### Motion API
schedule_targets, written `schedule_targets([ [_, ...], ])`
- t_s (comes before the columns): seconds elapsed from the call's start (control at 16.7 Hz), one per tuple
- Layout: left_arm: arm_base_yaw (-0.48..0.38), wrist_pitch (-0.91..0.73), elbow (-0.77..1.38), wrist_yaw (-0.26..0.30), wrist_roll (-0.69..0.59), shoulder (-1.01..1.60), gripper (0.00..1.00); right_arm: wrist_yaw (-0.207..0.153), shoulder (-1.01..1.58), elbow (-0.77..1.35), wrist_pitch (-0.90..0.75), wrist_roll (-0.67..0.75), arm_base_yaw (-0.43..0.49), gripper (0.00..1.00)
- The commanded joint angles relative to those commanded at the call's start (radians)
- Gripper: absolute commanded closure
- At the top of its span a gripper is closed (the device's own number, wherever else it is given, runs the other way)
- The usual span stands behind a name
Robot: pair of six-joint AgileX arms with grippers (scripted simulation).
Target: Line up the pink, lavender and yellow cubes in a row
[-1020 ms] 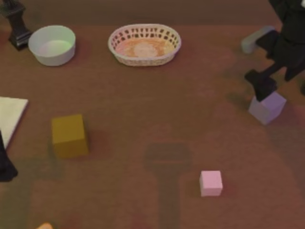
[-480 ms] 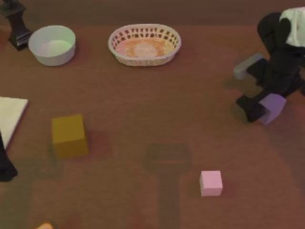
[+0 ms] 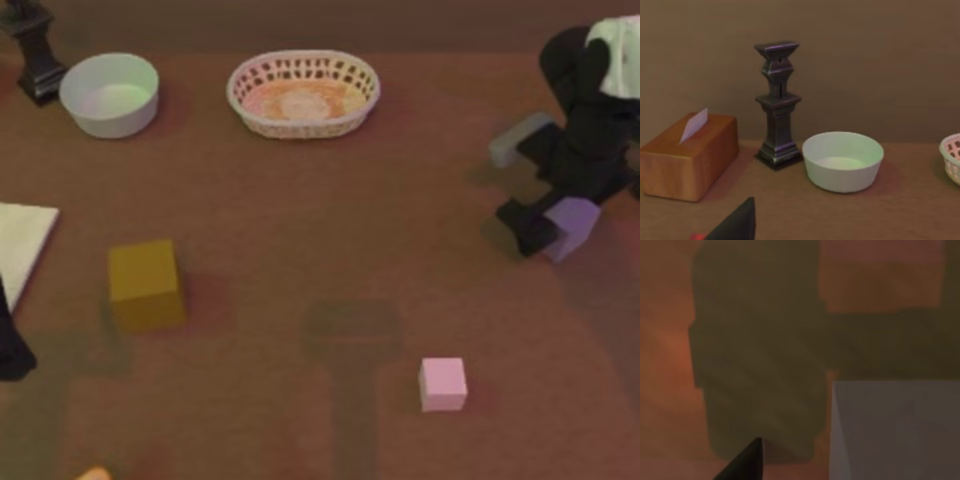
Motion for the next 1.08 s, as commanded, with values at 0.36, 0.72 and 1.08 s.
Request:
schedule_targets([
  [0.36,0.0,0.0,0.0,0.0,0.0,0.0,0.0,0.0,0.0,0.0,0.0,0.0,0.0,0.75],
  [0.72,0.0,0.0,0.0,0.0,0.0,0.0,0.0,0.0,0.0,0.0,0.0,0.0,0.0,1.0],
  [1.08,0.0,0.0,0.0,0.0,0.0,0.0,0.0,-0.007,-0.022,0.002,-0.01,0.006,-0.002,1.0],
])
